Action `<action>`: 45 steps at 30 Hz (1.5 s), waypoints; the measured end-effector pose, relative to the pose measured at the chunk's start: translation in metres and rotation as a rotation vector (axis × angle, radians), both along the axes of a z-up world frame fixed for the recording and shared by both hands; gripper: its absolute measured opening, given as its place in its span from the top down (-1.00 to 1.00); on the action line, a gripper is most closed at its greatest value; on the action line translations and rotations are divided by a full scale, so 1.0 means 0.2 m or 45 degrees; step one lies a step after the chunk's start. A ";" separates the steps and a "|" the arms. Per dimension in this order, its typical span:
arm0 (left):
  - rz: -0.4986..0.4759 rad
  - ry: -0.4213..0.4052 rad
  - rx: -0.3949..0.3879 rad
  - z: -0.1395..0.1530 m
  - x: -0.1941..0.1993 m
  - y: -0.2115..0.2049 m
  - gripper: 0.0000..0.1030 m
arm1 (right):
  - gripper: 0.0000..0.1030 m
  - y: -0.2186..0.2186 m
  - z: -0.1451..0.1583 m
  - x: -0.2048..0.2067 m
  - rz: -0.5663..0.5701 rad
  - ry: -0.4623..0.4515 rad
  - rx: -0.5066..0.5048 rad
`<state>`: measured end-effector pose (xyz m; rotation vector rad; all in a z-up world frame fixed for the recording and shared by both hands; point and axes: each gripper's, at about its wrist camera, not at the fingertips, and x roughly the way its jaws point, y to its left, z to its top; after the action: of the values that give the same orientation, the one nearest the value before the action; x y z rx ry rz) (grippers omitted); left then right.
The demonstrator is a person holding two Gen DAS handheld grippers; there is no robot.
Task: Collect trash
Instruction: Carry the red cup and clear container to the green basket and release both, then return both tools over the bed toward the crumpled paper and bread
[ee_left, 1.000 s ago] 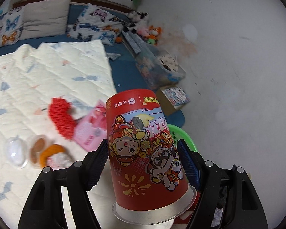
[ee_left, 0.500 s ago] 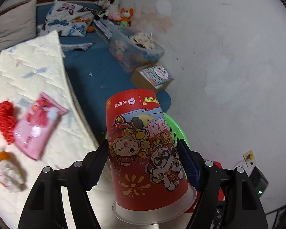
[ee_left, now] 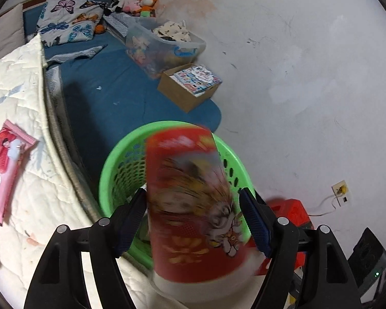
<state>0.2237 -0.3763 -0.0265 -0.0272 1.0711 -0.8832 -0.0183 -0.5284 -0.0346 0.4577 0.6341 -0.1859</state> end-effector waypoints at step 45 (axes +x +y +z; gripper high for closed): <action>0.921 -0.221 0.026 0.12 -0.17 2.13 -0.53 | -0.79 1.27 0.08 0.72 0.807 0.065 -0.138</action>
<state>0.1905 0.0504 -0.0027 -0.2978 0.8154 -0.2143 0.1261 -0.2736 -0.0195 0.1322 0.7855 0.3696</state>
